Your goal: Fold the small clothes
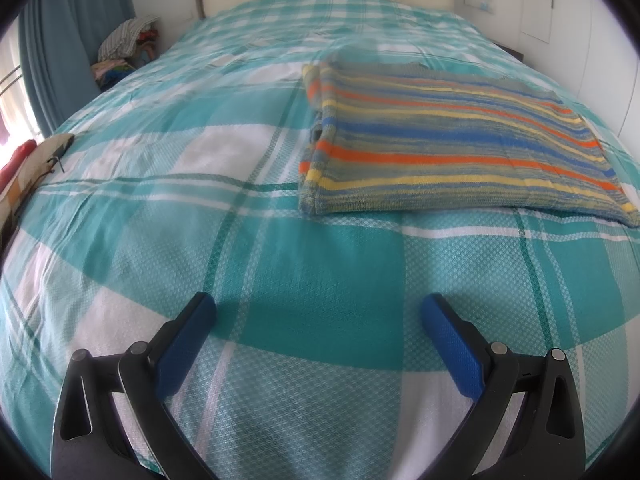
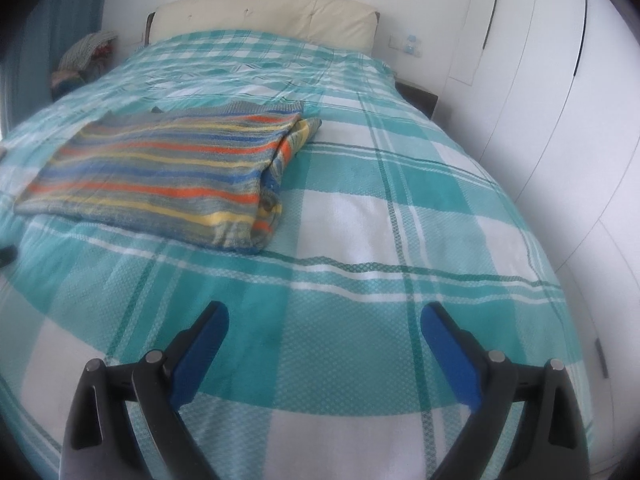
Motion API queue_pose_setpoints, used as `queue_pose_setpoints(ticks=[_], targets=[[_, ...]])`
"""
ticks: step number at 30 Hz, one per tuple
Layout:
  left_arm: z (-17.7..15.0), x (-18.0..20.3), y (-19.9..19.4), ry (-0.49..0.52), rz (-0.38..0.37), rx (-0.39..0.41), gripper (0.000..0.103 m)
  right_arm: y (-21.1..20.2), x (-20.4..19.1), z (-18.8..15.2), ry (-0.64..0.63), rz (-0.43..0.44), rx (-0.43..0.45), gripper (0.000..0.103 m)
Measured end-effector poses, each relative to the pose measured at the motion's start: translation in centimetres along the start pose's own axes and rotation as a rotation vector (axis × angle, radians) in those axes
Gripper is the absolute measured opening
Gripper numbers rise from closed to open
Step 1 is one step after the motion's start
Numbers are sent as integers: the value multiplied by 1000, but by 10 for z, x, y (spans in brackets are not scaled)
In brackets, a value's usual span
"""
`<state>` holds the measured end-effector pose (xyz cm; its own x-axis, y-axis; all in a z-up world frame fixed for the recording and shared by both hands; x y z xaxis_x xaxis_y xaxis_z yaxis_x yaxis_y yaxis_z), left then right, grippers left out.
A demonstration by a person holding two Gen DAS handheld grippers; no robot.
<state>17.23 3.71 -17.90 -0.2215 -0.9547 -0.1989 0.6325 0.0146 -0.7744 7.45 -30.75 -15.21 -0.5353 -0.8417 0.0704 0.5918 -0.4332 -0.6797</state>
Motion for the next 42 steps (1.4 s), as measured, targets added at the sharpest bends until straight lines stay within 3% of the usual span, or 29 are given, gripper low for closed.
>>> queue_pose_setpoints(ticks=[4, 7, 10, 11, 12, 13, 16, 18, 20, 21, 23, 26, 29, 35, 38, 42], targets=[[2, -8, -11, -21, -20, 2, 101, 0, 3, 12, 4, 27, -11, 96], [11, -23, -35, -38, -92, 27, 102, 2, 20, 57, 101, 189, -44, 95], [18, -36, -53, -58, -93, 79, 102, 25, 43, 120, 273, 364, -109, 95], [18, -39, -54, -63, -86, 93, 102, 41, 43, 137, 313, 416, -173, 90], [15, -40, -53, -69, -78, 107, 102, 59, 44, 149, 349, 456, -227, 77], [11, -41, -50, -75, -70, 117, 102, 78, 40, 156, 366, 483, -281, 74], [2, -40, -33, -107, -76, 63, 102, 127, 20, 156, 404, 515, -424, 66], [3, -37, -31, -107, -121, 54, 101, 148, 3, 149, 412, 523, -470, 65], [6, -34, -34, -79, -101, 71, 102, 162, -12, 144, 381, 500, -489, 60], [7, -33, -35, -63, -89, 74, 102, 167, -17, 141, 364, 473, -496, 48], [9, -36, -38, -54, -76, 72, 102, 171, -20, 139, 352, 416, -497, 8], [9, -52, -43, -95, -70, 58, 102, 151, -31, 153, 363, 400, -458, 8], [7, -77, -48, -166, -65, 53, 102, 114, -66, 183, 328, 452, -431, 8], [0, -130, -53, -307, 19, 65, 102, 74, -192, 221, 186, 531, -455, 8], [-6, -143, -52, -338, 42, 57, 102, 74, -262, 219, 116, 548, -473, 8], [-10, -149, -47, -333, 49, 34, 102, 91, -327, 194, 89, 550, -538, 8]])
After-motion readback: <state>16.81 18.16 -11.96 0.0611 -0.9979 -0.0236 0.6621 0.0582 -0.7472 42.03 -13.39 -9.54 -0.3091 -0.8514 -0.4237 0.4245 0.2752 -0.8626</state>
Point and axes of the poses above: each gripper's, at about its wrist camera, not at the fingertips, and y roughly the way its jaws point, x to its right, z to its top, the point moved 2 cm from there along y, roughly the way its jaws point, and after that the axes turned 12 degrees about y, right-handed, at the moved point
